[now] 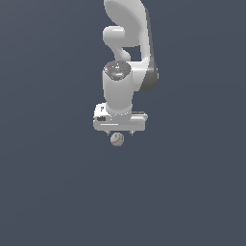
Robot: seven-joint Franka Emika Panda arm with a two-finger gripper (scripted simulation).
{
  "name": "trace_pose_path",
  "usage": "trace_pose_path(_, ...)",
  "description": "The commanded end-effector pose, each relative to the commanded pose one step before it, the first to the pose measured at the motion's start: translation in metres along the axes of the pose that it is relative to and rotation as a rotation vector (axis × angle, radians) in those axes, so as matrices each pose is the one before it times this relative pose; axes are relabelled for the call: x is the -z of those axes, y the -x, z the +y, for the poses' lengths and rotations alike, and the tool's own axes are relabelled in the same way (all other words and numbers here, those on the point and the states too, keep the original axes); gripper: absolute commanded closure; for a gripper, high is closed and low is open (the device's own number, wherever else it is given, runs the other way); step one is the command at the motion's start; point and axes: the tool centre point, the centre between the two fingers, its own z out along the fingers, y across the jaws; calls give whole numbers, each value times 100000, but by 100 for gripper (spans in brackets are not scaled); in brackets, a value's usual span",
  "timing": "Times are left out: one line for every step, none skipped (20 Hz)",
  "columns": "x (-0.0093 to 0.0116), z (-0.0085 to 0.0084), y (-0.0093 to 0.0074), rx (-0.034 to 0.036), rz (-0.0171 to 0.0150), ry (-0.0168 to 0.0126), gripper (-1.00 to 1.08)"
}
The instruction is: Pick up the object and move it to a goal position.
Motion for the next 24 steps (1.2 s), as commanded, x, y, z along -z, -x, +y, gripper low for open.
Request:
trace_pose_path(0,1,0,0,0,0,-92)
trace_pose_path(22,-16,-4,69,-4,-2,-92)
trace_pose_path(62,-75,-13,248,-17,-13,-92)
trace_pose_path(101,-116,-20,395,-27,-19,-92)
trace_pose_path(140,-153,-27,533,-36,-24,-92)
trace_pose_path(177,-199,-33,682,-46,-28,-92)
trace_pose_path(188,-210,-34,719,-49,-25,-92)
trace_pose_path(146,-166,-24,559,-39,-17,-92)
trace_pose_path(101,-120,-14,392,-30,-11,-92)
trace_pose_path(57,-74,-5,228,-20,-7,-92)
trace_pose_path(15,-27,3,68,-10,-3,-92)
trace_pose_path(-20,17,6,-69,1,1,-92)
trace_pose_path(-5,37,-6,-67,17,5,-92)
trace_pose_path(38,-10,-25,119,8,2,-92)
trace_pose_path(30,-18,-14,98,5,1,-92)
trace_pose_path(-24,6,14,-69,-7,-2,-92)
trace_pose_path(-77,24,40,-223,-16,-4,-92)
trace_pose_path(-130,43,65,-377,-25,-6,-92)
trace_pose_path(-181,64,91,-534,-34,-7,-92)
trace_pose_path(-233,84,117,-689,-42,-7,-92)
trace_pose_path(-283,106,144,-844,-51,-6,-92)
trace_pose_path(-331,127,170,-994,-60,-4,-92)
trace_pose_path(-375,146,197,-1136,-68,0,-92)
trace_pose_path(-423,169,226,-1292,-77,6,-92)
